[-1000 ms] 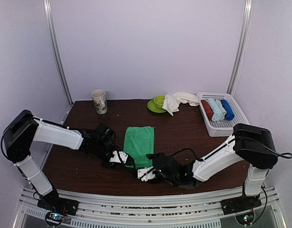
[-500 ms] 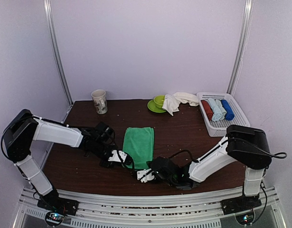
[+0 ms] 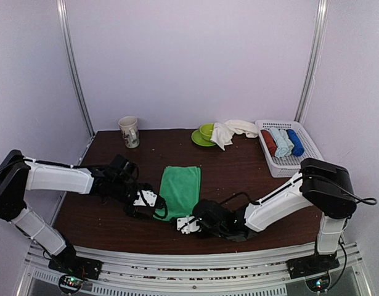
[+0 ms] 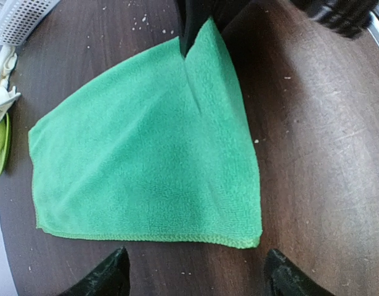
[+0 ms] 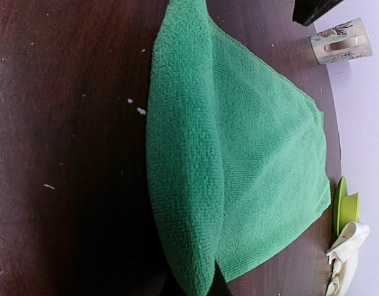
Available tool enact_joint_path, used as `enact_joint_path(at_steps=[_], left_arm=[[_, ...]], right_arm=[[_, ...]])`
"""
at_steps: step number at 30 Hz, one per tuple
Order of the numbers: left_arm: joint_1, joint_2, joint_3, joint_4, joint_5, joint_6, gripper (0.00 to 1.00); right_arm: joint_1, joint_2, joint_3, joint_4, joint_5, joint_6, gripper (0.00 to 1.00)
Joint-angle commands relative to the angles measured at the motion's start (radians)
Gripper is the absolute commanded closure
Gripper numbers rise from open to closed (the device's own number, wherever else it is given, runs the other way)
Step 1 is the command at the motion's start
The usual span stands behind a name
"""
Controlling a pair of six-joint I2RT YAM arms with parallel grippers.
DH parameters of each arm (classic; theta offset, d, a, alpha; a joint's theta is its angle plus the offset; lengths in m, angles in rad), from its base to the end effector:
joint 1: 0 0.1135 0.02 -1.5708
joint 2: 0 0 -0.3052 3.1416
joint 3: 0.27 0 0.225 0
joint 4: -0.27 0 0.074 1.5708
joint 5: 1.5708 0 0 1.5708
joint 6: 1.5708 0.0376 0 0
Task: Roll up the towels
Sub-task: Pick up the towel from the center of the board, then roll the towel at the center of the board.
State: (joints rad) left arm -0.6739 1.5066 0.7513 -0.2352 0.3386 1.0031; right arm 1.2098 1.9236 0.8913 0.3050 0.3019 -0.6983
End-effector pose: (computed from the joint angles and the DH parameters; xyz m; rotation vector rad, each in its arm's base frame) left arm 0.1949 -0.1717 0.2216 1.9455 1.5774 -0.2994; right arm 0.1412 0.3425 0.1715 -1.7501 1.4294 -0.0759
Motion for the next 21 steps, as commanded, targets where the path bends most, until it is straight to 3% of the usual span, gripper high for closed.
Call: enact_joint_path(at_steps=[1,10,21], left_arm=[[0.004,-0.084,-0.085,0.110,0.004,-0.044,0.24],[-0.011,-0.159,-0.171,0.212,-0.011,-0.099,0.23],[-0.068,-0.152,-0.209,0.319,-0.074,-0.162,0.25]], right_arm=[[-0.036,-0.062,0.036,-0.115,-0.114,0.148,1.00],[-0.130,-0.073,0.108,-0.241,-0.326,0.322,1.00],[-0.194,0.004,0.246,-0.457,-0.523,0.366,1.00]])
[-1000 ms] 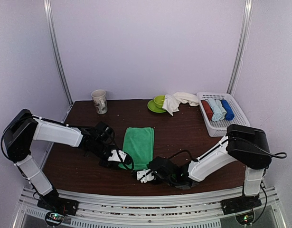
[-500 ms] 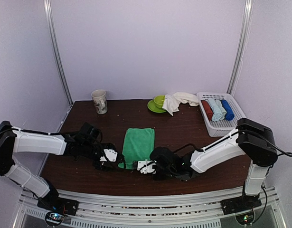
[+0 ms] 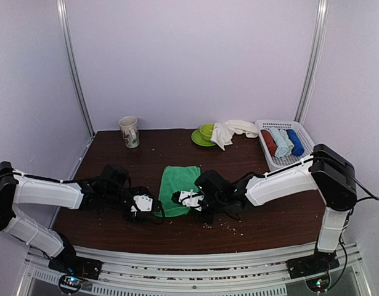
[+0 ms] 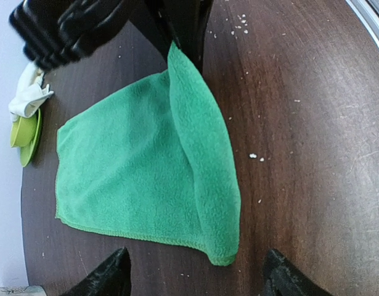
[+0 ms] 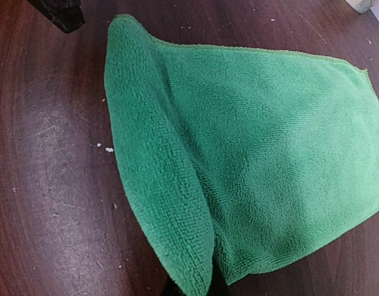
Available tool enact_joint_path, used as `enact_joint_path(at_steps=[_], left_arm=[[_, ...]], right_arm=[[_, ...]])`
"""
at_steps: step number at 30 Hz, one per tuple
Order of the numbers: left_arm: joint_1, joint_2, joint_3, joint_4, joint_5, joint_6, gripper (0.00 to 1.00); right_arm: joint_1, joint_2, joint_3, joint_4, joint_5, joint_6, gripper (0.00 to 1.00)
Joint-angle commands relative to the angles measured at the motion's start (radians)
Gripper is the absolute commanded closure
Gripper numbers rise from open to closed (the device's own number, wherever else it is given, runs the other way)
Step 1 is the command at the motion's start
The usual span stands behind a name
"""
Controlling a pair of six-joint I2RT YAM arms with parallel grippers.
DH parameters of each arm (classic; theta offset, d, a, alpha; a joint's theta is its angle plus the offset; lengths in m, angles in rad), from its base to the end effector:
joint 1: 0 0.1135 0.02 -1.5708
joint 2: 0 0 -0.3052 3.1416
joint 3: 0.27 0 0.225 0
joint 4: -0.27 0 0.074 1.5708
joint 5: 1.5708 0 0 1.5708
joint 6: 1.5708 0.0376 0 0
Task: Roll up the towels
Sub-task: Roll the towel at the center of the board.
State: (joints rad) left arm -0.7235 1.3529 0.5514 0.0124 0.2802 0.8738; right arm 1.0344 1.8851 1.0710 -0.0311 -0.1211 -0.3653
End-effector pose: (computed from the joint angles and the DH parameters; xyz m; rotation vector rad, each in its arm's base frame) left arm 0.1622 -0.1571 0.2193 1.7648 1.5295 -0.2557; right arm 0.1907 0.3296 0.2040 -1.6262 1.8435 0.4470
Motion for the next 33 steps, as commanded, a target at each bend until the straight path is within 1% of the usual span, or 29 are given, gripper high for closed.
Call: enact_joint_path(at_steps=[1,8,14,19,26,31,33], left_arm=[[-0.023,0.006,-0.010,0.071,-0.016,-0.034,0.26],[-0.035,0.056,0.009,0.050,0.003,-0.061,0.29],[-0.039,0.110,0.038,0.030,-0.011,-0.072,0.32],[-0.039,0.116,0.052,0.017,-0.003,-0.071,0.39],[-0.039,0.151,0.093,-0.018,0.009,-0.069,0.55],[-0.040,0.180,0.108,-0.058,0.021,-0.055,0.56],[-0.040,0.187,0.110,-0.064,0.021,-0.049,0.58]], right_arm=[[-0.021,0.049,0.078,-0.135,-0.108,0.034,1.00],[-0.028,0.056,0.104,-0.185,-0.114,0.027,1.00],[-0.028,0.055,0.116,-0.211,-0.113,0.020,1.00],[-0.031,0.073,0.131,-0.223,-0.120,0.019,1.00],[-0.035,0.093,0.151,-0.240,-0.141,0.026,1.00],[-0.049,0.085,0.147,-0.240,-0.156,0.034,1.00],[-0.052,0.084,0.148,-0.242,-0.159,0.034,1.00]])
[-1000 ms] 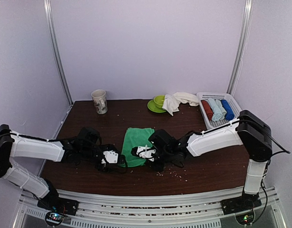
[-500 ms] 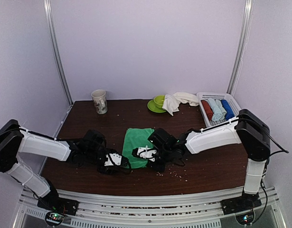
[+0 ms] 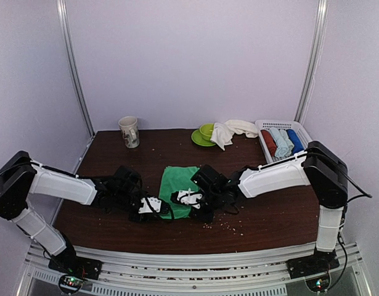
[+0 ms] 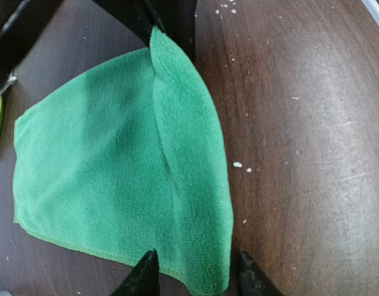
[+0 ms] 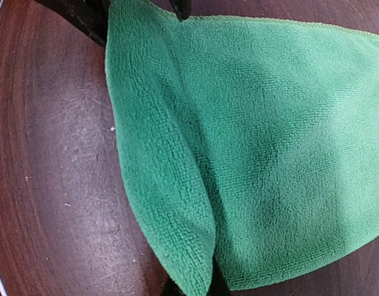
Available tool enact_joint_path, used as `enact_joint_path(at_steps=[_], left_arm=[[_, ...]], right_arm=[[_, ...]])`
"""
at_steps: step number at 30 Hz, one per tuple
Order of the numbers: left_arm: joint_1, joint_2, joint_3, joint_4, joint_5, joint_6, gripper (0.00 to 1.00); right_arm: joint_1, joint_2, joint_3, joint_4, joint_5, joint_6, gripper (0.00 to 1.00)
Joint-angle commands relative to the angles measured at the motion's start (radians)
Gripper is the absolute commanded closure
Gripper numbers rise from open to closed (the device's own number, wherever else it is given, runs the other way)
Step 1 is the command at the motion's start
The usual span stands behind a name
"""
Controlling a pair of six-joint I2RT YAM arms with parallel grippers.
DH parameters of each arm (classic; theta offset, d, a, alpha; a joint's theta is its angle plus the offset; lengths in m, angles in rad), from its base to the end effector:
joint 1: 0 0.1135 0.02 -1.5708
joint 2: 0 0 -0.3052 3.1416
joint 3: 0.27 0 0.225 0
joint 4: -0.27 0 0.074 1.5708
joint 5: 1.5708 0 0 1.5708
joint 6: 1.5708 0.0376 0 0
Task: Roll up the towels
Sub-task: Roll the towel at the center of the board.
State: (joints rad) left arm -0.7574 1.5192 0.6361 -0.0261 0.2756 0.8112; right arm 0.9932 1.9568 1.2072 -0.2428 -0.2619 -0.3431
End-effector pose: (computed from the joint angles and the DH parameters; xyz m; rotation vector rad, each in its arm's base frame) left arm 0.1790 -0.1833 0.2019 1.8176 1.6560 -0.3178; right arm 0.2074 0.3361 0.2000 -1.7019 1.9909 0.5753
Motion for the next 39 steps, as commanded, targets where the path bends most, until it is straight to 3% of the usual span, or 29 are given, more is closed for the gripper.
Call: enact_joint_path(at_steps=[1,6,25,39], left_arm=[[-0.007,0.029,0.026,-0.029,0.025,0.015,0.63],[-0.007,0.056,0.051,-0.060,0.030,0.014,1.00],[0.031,0.172,0.212,-0.361,0.184,0.045,1.00],[0.103,0.259,0.339,-0.496,0.288,0.042,1.00]], right_arm=[[-0.012,0.013,0.012,-0.031,-0.020,0.011,1.00],[-0.017,0.025,0.023,-0.049,-0.029,0.012,1.00],[-0.082,0.072,0.095,-0.284,-0.268,0.003,1.00],[-0.137,0.143,0.157,-0.376,-0.330,0.013,1.00]])
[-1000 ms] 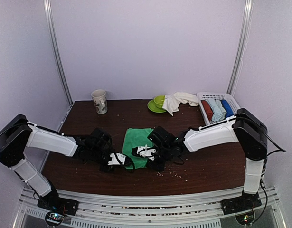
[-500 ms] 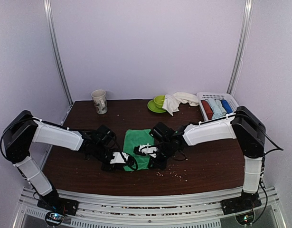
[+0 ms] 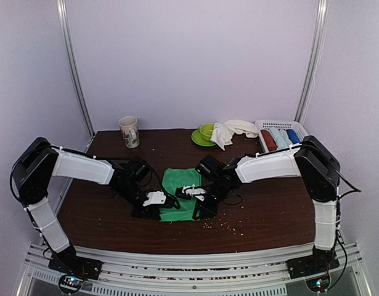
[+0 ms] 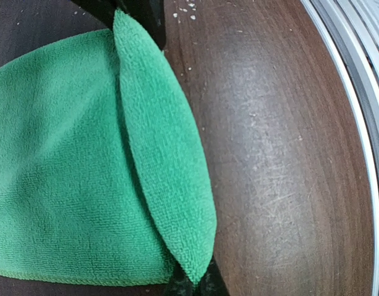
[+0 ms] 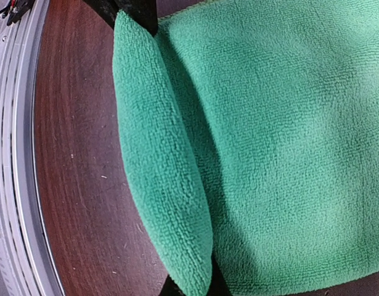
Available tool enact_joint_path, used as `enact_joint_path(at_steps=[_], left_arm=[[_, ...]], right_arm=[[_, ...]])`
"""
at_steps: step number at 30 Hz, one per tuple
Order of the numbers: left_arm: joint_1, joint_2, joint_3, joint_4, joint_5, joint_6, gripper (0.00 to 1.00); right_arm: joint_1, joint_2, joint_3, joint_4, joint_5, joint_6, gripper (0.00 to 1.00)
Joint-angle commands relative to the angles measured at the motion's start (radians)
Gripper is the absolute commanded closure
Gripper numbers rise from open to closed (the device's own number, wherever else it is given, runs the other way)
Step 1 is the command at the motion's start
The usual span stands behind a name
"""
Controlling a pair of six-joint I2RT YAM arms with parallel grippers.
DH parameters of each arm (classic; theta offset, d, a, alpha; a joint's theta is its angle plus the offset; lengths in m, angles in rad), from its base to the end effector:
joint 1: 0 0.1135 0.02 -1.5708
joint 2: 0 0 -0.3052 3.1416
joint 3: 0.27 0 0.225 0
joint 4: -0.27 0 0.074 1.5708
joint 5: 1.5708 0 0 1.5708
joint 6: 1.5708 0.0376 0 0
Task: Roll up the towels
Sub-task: Roll the towel at the center of the board.
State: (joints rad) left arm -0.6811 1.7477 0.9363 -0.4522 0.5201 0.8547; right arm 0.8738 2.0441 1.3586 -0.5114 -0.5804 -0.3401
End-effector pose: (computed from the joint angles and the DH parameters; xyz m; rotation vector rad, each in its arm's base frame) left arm 0.2203 -0.2026 0.1964 1.9660 1.8750 -0.6831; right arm 0.2432 0.3226 0.1962 -1.7189 2.1994 0.9418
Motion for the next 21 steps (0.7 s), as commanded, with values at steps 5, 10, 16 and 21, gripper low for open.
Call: enact_joint_path(at_steps=[5,10,16,21], left_arm=[[0.061,0.038,0.073,-0.071,0.069,-0.029,1.00],[0.065,0.053,0.088,-0.074,0.073,-0.040,1.00],[0.086,0.072,0.118,-0.071,0.084,-0.069,1.00],[0.100,0.090,0.134,-0.061,0.044,-0.097,0.98]], right_arm=[[-0.042,0.082,0.024,-0.136,-0.024,0.015,1.00],[-0.059,0.117,0.028,-0.160,-0.045,0.016,1.00],[-0.078,0.145,0.027,-0.170,-0.064,0.017,1.00],[-0.106,0.188,0.040,-0.193,-0.085,0.012,1.00]])
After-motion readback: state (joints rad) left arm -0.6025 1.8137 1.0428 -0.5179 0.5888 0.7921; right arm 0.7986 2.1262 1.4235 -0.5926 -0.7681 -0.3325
